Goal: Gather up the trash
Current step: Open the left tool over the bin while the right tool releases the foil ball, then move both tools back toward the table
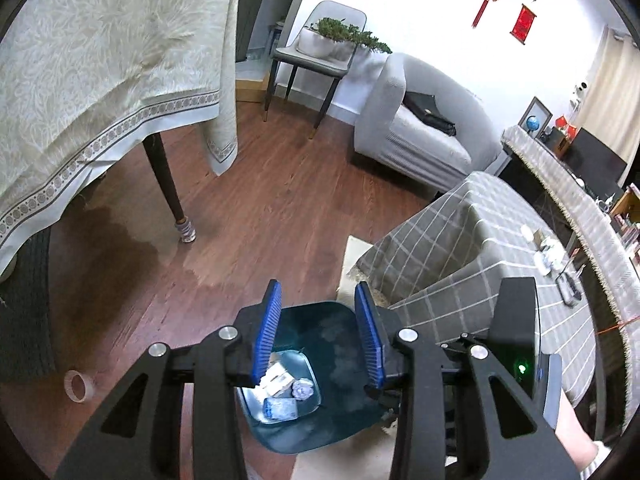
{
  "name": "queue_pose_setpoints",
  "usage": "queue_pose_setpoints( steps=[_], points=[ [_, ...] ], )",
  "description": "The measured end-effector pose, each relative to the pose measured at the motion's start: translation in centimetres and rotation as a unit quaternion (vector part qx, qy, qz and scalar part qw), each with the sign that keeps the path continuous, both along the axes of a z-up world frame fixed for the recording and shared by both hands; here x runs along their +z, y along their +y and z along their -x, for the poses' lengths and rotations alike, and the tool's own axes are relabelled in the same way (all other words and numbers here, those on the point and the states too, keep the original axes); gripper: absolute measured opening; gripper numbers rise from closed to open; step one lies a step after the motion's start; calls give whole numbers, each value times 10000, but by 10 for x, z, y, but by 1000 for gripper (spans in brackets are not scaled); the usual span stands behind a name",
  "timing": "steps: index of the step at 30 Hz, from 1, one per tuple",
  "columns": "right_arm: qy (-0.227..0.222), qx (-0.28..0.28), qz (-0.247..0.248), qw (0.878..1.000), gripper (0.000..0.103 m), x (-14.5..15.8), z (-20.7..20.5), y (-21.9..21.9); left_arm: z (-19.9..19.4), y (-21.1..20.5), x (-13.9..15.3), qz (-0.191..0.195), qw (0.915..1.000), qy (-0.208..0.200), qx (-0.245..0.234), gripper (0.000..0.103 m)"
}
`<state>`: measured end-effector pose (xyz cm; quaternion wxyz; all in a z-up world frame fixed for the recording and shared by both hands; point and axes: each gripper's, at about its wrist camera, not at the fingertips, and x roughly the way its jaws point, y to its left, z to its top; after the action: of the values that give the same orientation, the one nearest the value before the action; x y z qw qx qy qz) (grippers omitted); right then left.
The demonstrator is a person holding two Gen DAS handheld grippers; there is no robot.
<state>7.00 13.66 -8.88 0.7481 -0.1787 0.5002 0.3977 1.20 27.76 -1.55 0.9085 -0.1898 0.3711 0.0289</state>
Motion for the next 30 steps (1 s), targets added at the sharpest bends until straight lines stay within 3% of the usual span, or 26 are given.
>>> queue_pose_setpoints(
  steps=[3, 8, 17, 30],
  points=[
    [-220, 32, -197, 9996, 59, 17, 3, -7, -2, -7, 8, -24, 9999, -94, -25, 40],
    [-558, 0, -493, 9972, 50, 45, 6, -26, -10, -24, 17, -40, 9998, -173, -72, 40],
    [-993, -487, -960, 9892, 43, 84, -6, -81, -23, -58, 29, -122, 9991, -308, -265, 40],
    [-1160, -1187, -1220, 9786, 43, 98, -21, -164, -52, -144, 35, -290, 9952, -381, -850, 45]
  ],
)
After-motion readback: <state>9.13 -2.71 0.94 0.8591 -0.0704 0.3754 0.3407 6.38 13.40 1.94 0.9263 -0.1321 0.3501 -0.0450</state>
